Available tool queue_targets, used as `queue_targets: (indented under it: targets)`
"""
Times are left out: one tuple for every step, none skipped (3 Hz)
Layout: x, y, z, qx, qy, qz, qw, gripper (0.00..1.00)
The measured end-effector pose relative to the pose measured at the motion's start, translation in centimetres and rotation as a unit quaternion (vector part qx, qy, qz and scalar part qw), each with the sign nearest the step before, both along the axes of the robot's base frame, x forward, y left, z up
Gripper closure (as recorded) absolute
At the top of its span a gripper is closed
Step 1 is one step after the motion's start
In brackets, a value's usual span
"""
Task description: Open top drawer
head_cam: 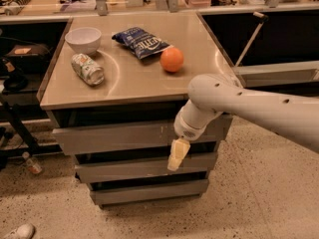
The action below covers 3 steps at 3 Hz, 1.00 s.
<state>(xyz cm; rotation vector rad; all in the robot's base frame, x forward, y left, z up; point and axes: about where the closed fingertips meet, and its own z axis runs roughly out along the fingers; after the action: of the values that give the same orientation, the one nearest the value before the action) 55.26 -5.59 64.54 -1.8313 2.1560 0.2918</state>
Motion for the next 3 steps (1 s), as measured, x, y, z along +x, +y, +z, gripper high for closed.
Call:
queue_targets:
  targets:
    - [-1.3, -0.3, 0.4, 0.0, 0.014, -0.001, 0.9999, 0.0]
    - [-5.2, -1.0, 1.5, 0.003, 0.045, -0.007, 0.999, 0.0]
    - [-7.4, -1.5, 2.1, 0.005, 0.063, -0.007, 0.998, 0.0]
